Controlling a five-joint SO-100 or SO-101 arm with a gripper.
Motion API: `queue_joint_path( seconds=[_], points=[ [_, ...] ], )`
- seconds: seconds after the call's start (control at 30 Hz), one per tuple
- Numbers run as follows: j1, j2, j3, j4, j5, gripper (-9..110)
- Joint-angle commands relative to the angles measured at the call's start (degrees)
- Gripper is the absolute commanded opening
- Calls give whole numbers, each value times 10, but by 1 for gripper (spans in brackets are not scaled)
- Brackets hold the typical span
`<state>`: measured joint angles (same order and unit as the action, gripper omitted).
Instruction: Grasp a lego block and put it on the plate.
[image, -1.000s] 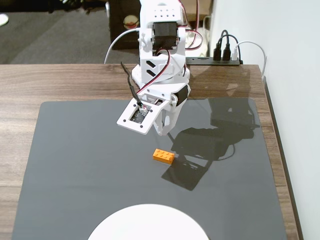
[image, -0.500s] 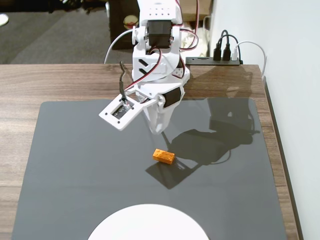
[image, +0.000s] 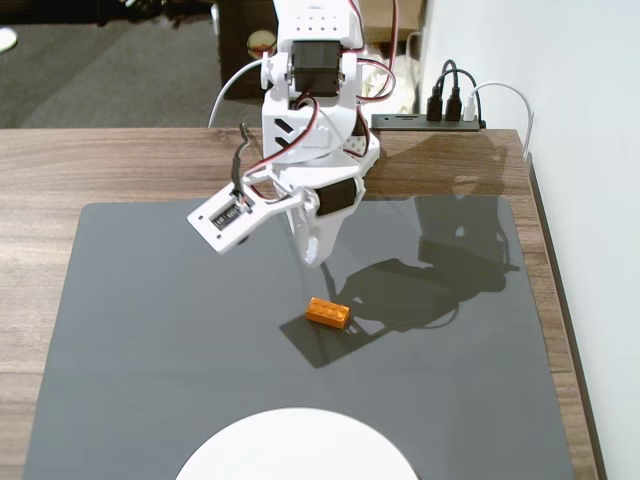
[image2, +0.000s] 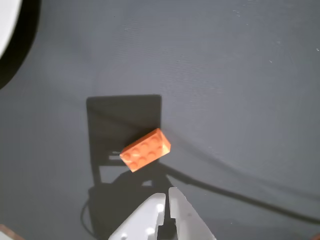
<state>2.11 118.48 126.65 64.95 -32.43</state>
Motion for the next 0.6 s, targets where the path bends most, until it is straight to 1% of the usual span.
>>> queue_joint_path(
  seconds=[0.0, 0.2, 0.3, 0.4, 0.57],
  points=[
    [-3, -4, -35, 4, 47, 1],
    [-1, -50, -84, 30, 154, 1],
    [0, -74, -105, 44, 189, 1],
    [0, -90, -112, 45, 222, 1],
    [-1, -113, -123, 54, 315, 1]
  ],
)
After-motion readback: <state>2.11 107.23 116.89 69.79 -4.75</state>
